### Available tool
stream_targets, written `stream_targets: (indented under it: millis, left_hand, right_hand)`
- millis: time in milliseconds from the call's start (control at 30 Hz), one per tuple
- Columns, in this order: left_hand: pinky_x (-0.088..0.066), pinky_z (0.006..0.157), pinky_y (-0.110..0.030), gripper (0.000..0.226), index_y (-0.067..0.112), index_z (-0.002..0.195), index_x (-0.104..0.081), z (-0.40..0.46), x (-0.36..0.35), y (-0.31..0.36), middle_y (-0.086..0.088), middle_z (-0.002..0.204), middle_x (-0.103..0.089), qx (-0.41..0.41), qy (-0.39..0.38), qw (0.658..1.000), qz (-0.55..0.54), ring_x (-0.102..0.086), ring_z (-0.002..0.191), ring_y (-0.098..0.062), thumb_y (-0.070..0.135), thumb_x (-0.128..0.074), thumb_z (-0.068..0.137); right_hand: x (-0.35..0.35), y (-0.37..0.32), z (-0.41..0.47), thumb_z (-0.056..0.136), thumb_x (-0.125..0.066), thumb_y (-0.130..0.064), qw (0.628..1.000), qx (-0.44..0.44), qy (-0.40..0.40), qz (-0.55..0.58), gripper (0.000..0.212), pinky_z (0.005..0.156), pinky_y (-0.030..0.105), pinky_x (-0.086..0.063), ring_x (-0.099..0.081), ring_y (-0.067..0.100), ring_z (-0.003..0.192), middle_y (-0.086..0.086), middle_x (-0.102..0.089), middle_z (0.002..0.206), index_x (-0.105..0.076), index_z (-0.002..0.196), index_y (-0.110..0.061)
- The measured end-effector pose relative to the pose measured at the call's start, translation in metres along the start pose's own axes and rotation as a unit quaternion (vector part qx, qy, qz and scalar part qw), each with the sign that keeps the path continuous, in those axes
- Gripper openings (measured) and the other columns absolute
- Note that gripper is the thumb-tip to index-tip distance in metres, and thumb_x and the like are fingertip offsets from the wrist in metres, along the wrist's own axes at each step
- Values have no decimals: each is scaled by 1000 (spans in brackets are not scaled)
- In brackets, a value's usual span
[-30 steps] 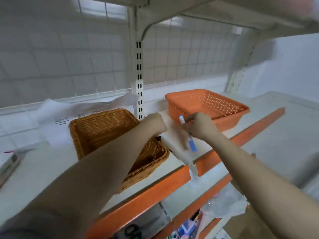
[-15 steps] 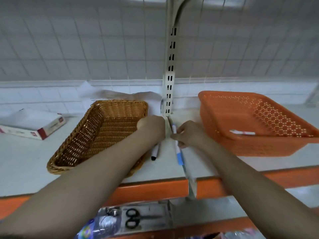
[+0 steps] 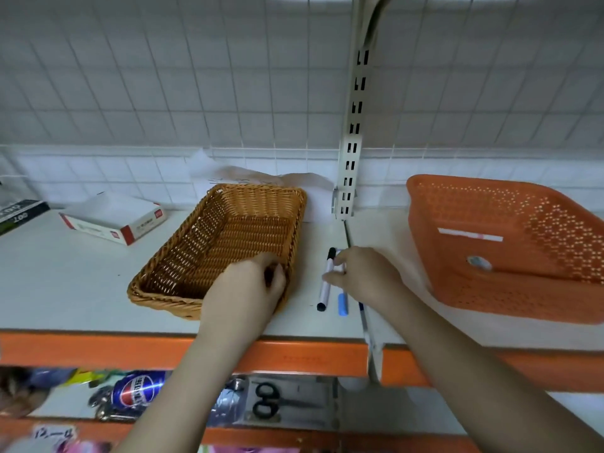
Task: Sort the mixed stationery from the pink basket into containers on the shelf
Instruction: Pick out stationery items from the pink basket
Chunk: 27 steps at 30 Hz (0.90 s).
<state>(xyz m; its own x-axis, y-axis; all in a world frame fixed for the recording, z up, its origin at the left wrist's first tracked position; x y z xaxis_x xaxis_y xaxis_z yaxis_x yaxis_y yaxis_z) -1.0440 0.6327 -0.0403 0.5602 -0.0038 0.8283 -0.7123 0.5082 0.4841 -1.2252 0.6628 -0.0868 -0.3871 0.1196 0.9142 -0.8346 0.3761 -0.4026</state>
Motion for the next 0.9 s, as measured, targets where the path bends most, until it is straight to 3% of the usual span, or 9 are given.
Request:
stream_targets:
  millis: [100, 200, 367, 467, 633, 767, 900]
  left_hand:
    - [-52, 70, -34, 24, 25, 109, -67, 5, -2, 9, -5, 91, -70, -5, 12, 999, -36, -64, 84, -26, 27, -51, 92]
    - [-49, 73, -32, 21, 17, 103, -70, 6, 25, -5, -6, 97, -70, -12, 76, 996, -44, -64, 88, -25, 21, -54, 90]
    - [-50, 78, -35, 25, 17, 108, -69, 0, 102, -90, -6, 97, -70, 62, 140, 988, -2, -63, 93, -27, 21, -53, 88]
    - [-46, 80, -32, 28, 17, 113, -66, -18, 142, -156, -4, 98, -68, 115, 142, 983, 15, -61, 95, -24, 21, -52, 89]
    - [-45, 77, -30, 28, 17, 112, -66, -64, 212, -282, -4, 98, -68, 175, 147, 973, 42, -61, 89, -26, 19, -52, 88]
    - [-42, 80, -29, 30, 13, 117, -64, -100, 269, -382, -9, 105, -68, 201, 122, 968, 84, -60, 101, -27, 17, -53, 89]
    - [-45, 80, -32, 29, 13, 118, -64, -130, 331, -477, -12, 112, -66, 236, 128, 959, 88, -61, 100, -29, 19, -54, 90]
  right_hand:
    - [10, -4, 1, 91, -58, -35, 1000, 10, 12, 24, 35, 84, 34, -50, -63, 25, 97, 13, -67, 110, -68, 107, -5]
    - [45, -30, -8, 94, -53, -33, 994, 43, 85, 51, 31, 76, 24, -44, -63, 21, 94, 8, -69, 106, -68, 111, -11]
    - [64, -124, -31, 94, -53, -31, 976, 141, 150, 68, 34, 81, 22, -44, -61, 12, 95, 0, -67, 113, -62, 123, -16]
    - [39, -192, -44, 94, -54, -31, 970, 182, 141, 78, 33, 79, 22, -47, -61, 9, 85, -2, -67, 106, -62, 123, -17]
    - [-27, -308, -61, 93, -56, -28, 964, 209, 124, 111, 28, 75, 32, -51, -63, 22, 79, 2, -66, 91, -65, 117, -18]
    - [-96, -402, -61, 92, -56, -31, 965, 204, 89, 138, 33, 86, 27, -43, -60, 20, 101, 5, -66, 109, -61, 122, -18]
    - [-162, -504, -58, 92, -57, -30, 965, 214, 20, 149, 34, 88, 29, -46, -61, 22, 102, 8, -66, 113, -60, 123, -18]
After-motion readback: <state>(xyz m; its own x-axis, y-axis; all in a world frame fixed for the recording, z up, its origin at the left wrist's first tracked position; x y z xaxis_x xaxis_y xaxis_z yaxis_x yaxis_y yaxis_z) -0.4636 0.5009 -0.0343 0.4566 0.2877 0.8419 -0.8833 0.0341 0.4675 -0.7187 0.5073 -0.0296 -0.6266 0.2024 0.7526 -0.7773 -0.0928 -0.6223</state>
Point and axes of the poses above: each hand's wrist, its own z-axis towards the middle knuckle, its own x-axis out of the back of the hand, y = z × x, the point moved 9 cm from there along z, towards the middle knuckle
